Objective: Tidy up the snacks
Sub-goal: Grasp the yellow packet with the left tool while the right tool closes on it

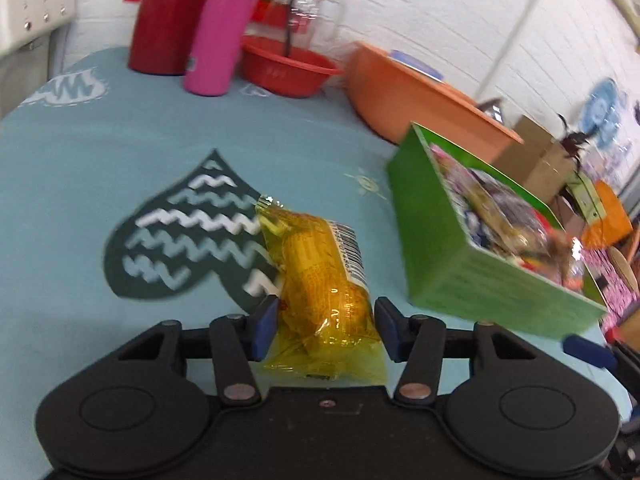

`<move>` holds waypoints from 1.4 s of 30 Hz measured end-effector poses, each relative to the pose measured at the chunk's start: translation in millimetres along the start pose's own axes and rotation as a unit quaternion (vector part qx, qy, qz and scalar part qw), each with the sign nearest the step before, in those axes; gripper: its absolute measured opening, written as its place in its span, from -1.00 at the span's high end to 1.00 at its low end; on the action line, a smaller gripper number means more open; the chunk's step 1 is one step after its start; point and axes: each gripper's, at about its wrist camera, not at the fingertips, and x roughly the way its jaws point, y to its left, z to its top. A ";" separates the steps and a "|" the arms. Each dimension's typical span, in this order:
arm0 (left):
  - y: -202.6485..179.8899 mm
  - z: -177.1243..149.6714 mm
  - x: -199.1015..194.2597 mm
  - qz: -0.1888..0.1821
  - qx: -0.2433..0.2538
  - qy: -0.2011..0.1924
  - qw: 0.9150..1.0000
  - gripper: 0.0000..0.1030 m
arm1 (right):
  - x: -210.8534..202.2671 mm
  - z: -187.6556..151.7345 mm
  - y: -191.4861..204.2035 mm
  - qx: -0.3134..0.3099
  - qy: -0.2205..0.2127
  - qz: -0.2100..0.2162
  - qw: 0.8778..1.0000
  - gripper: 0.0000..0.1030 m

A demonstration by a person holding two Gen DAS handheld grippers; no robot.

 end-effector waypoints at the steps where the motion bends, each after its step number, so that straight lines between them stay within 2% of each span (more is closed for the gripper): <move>1: -4.8 -6.0 -1.7 -0.015 -0.005 0.004 1.000 -0.17 | 0.5 -1.3 1.5 0.003 0.003 0.004 1.000 -1.00; 3: -15.6 -15.6 -4.3 -0.043 -0.015 0.015 0.999 -0.18 | -1.1 -3.9 5.9 0.000 0.006 0.013 1.000 -1.00; 6: -33.8 -30.5 -11.0 -0.059 -0.007 0.021 0.998 -0.22 | -8.6 -7.7 13.9 -0.014 0.007 0.026 1.000 -1.00; 9: -49.8 -40.7 -19.5 -0.089 -0.008 0.028 0.996 -0.49 | -14.2 -12.6 19.9 -0.017 0.019 0.042 0.999 -1.00; 10: -53.7 -43.4 -23.1 -0.101 -0.007 0.029 0.994 -0.70 | -15.1 -14.2 21.6 -0.015 0.024 0.049 0.998 -1.00; 11: -57.2 -45.9 -25.7 -0.101 -0.006 0.027 0.995 -1.00 | -16.0 -16.0 23.4 -0.013 0.027 0.056 0.998 -1.00; 15: -58.4 -46.3 -28.9 -0.062 -0.016 0.014 0.998 -1.00 | -9.5 -17.9 29.6 0.003 0.043 0.070 0.997 -1.00; 20: -56.4 -46.6 -27.4 -0.074 -0.051 0.027 0.996 -1.00 | 7.3 -10.8 33.3 0.020 0.055 0.084 0.995 -1.00; 24: -62.3 -48.0 -19.5 -0.074 -0.056 0.028 0.995 -1.00 | 16.1 -5.8 37.3 -0.002 0.049 0.065 0.997 -1.00; 25: -63.6 -48.0 -16.0 -0.075 -0.059 0.029 0.995 -0.85 | 18.3 -6.3 38.1 -0.007 0.051 0.062 0.997 -1.00; 26: -65.5 -48.9 -12.0 -0.072 -0.060 0.032 0.995 -0.35 | 20.8 -7.2 38.6 -0.008 0.055 0.061 0.997 -1.00; 27: -67.6 -49.5 -8.2 -0.072 -0.059 0.035 0.995 -0.29 | 23.7 -7.8 36.9 -0.005 0.063 0.065 0.996 -0.64; 29: -73.5 -50.9 -7.7 -0.075 -0.060 0.032 0.995 -0.02 | 22.7 -10.3 35.3 0.001 0.063 0.056 0.996 -0.59; 31: -85.2 -51.2 -13.4 -0.075 -0.045 0.020 0.996 0.02 | 16.4 -11.1 34.7 -0.007 0.055 0.041 0.998 -0.46; 33: -98.8 -48.7 -21.6 -0.076 -0.025 0.002 0.997 0.02 | 6.3 -8.8 31.6 -0.005 0.037 0.035 0.999 -0.43; 42: -159.2 -8.5 -31.7 -0.129 0.034 -0.049 0.990 0.03 | -39.8 17.9 1.6 -0.009 -0.071 -0.016 0.997 -0.41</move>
